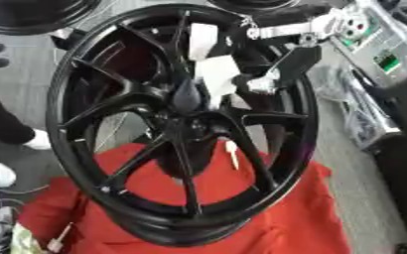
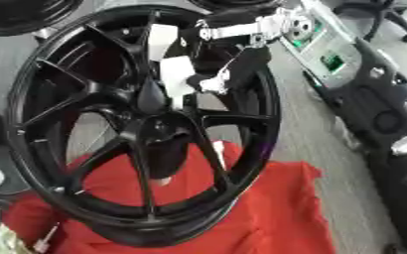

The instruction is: Pull the pin out of the wheel hub.

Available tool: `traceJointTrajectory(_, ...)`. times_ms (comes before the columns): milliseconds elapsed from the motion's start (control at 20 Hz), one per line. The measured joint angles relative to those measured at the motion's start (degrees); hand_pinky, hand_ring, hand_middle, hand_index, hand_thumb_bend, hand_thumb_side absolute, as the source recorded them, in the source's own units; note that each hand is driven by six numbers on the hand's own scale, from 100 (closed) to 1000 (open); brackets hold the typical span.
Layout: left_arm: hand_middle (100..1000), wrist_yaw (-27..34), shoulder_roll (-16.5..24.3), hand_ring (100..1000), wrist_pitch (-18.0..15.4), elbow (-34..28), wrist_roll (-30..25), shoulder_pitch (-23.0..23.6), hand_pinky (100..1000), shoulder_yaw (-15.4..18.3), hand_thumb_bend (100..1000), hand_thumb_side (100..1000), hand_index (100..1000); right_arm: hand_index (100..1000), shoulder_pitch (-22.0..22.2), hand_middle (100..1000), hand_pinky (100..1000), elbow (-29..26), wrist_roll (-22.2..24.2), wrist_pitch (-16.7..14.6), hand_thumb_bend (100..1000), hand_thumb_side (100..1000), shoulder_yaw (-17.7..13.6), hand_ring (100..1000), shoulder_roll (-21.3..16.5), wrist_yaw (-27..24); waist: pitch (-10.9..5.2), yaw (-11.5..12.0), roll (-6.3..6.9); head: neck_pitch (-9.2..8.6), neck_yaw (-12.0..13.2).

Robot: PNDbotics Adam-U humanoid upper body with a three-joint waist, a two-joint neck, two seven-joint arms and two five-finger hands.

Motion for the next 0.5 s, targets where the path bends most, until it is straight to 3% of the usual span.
traceJointTrajectory(500,610,-0.09,0.00,706,0.29,0.01,0.08,-0.01,703,-0.26,100,757,713,873,0.04,704,959,0.09,0.42,-0.30,100,602,0.41,779,0.12,-0.43,0.01,0.08,-0.02,0.00,-0.14)
